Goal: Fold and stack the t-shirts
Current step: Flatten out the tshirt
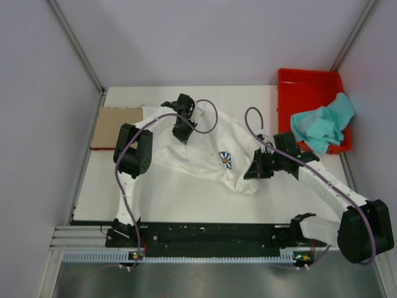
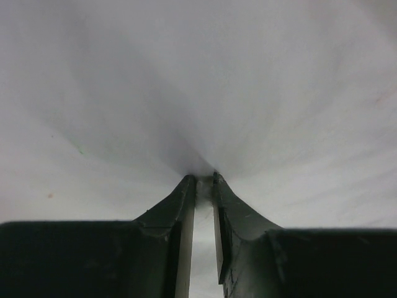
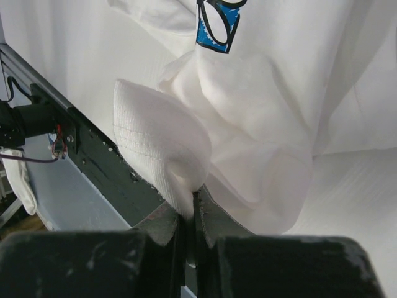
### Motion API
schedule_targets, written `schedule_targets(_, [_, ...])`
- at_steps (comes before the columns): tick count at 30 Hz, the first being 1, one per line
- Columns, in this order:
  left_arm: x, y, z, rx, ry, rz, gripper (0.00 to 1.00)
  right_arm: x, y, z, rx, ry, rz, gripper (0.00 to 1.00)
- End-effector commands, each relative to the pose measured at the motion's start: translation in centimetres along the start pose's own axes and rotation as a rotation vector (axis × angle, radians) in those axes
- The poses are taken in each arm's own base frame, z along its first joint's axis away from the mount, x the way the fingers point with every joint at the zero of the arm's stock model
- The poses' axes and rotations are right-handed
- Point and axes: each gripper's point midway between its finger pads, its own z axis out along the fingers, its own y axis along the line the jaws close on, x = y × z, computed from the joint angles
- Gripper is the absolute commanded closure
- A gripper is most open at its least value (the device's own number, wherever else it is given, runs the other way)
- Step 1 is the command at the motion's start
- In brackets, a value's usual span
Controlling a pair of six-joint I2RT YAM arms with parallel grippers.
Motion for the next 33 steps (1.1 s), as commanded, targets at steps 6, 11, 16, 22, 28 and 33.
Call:
schedule_targets(6, [0.4, -1.2, -1.6, 0.056, 0.001, 0.010, 1.00, -2.6, 0.7, -0.9, -0.007, -0.067, -0.053, 1.00])
schedule_targets(11, [0.6, -1.4, -2.9, 0.058, -0.017, 0.013, 1.00, -3.2, 0.9, -1.8, -0.008, -0.093, -0.049, 1.00])
schedule_targets(16, [-1.4, 0.9, -10.6, -0.032, -0.197, 0.012, 1.00, -5.1, -0.1, -3.5, 0.065, -0.175, -0.045, 1.00])
schedule_targets(22, [1.2, 3.1, -19.0, -0.061, -0.305, -0.006, 1.00, -4.4, -0.6, -4.7, 0.131, -0.168, -0.045, 1.00])
schedule_targets(28, [7.2, 8.2, -31.8, -0.375, -0.488, -0.071, 1.00, -5.3, 3.3, -11.2, 0.170, -0.263, -0.149, 1.00])
schedule_targets(33, [14.0, 8.3, -41.6, -0.639, -0.484, -0.109, 1.00, -4.7, 8.7, -20.4, 0.208, -0.437, -0.248, 1.00])
